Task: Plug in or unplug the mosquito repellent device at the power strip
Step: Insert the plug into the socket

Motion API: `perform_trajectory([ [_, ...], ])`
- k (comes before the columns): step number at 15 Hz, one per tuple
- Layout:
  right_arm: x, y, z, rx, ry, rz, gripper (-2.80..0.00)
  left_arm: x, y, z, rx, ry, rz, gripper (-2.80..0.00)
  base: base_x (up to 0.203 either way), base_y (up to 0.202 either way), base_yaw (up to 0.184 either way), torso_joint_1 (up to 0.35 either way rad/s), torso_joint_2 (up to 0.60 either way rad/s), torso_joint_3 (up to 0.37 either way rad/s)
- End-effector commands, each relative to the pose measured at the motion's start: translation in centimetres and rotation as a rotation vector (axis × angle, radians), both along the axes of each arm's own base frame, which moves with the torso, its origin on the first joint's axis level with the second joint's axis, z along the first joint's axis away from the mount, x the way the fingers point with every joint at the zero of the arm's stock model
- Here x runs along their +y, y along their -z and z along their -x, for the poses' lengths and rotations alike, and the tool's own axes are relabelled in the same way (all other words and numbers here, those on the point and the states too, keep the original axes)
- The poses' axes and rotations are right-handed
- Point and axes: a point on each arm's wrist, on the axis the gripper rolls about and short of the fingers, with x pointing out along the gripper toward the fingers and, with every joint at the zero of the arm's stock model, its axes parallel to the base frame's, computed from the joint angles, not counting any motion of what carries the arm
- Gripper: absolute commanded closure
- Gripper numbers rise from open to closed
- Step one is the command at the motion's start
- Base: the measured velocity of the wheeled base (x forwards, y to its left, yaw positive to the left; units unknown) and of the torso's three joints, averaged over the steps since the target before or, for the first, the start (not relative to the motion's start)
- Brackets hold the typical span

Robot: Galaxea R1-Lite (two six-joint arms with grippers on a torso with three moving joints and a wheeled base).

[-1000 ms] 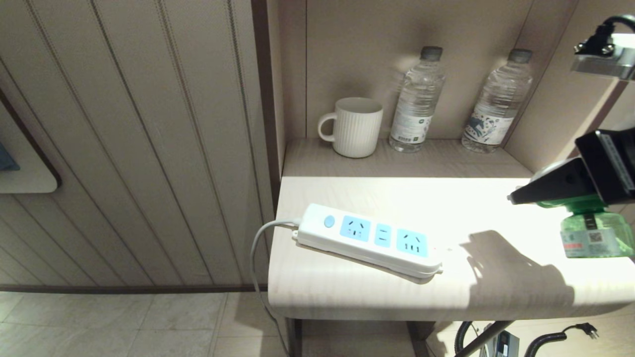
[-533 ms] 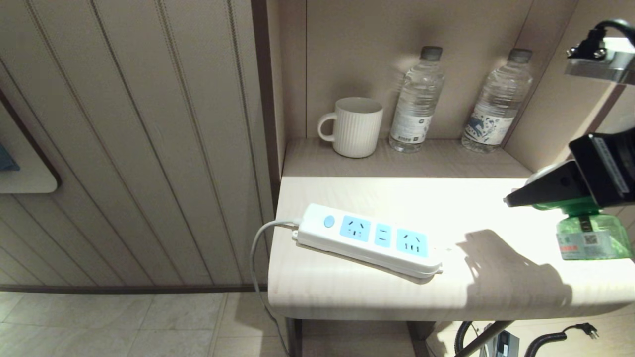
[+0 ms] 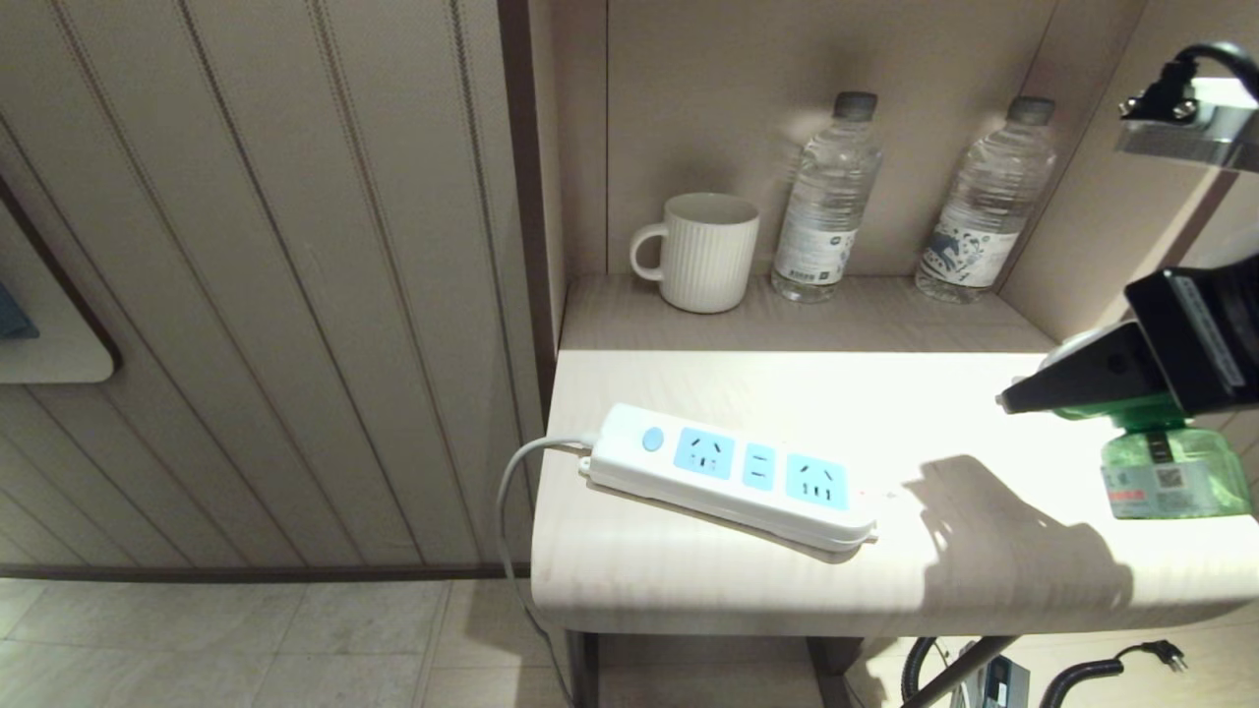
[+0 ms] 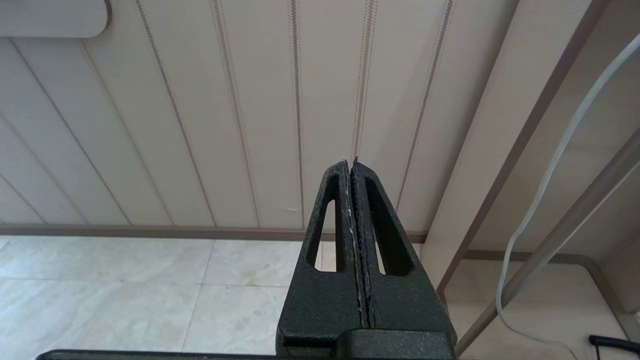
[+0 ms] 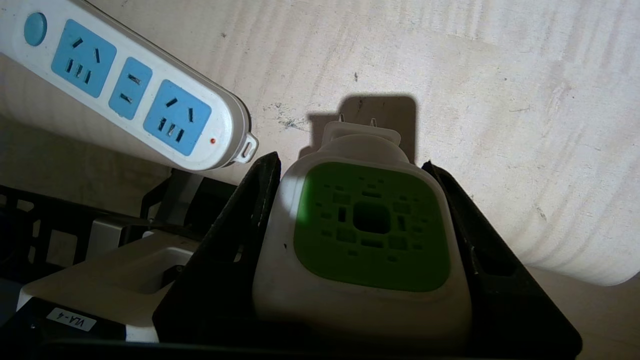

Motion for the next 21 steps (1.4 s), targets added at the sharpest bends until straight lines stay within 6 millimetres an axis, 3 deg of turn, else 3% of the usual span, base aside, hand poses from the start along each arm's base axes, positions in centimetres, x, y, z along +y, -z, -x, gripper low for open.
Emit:
perform_trajectory([
  [1, 0.0, 0.1, 0.0, 0.009, 0.001, 0.005, 0.00, 0.0, 0.0, 0.0, 0.000, -0.001, 0.001, 0.00, 0.000, 0.000, 0.000, 0.000, 0.00, 0.000],
  [6, -0.1, 0.2, 0.1, 0.013, 0.002, 0.006, 0.00, 0.0, 0.0, 0.0, 0.001, -0.002, 0.001, 0.00, 0.000, 0.000, 0.000, 0.025, -0.07, -0.047],
  [13, 0.1, 0.9, -0.1, 0.048, 0.002, 0.026, 0.00, 0.0, 0.0, 0.0, 0.000, 0.000, 0.001, 0.00, 0.000, 0.000, 0.000, 0.163, -0.43, -0.267],
  [21, 4.6, 4.8, -1.8, 0.218, -0.078, 0.113, 0.00, 0.0, 0.0, 0.0, 0.000, -0.002, 0.001, 0.00, 0.000, 0.000, 0.000, 0.210, -0.49, -0.280],
])
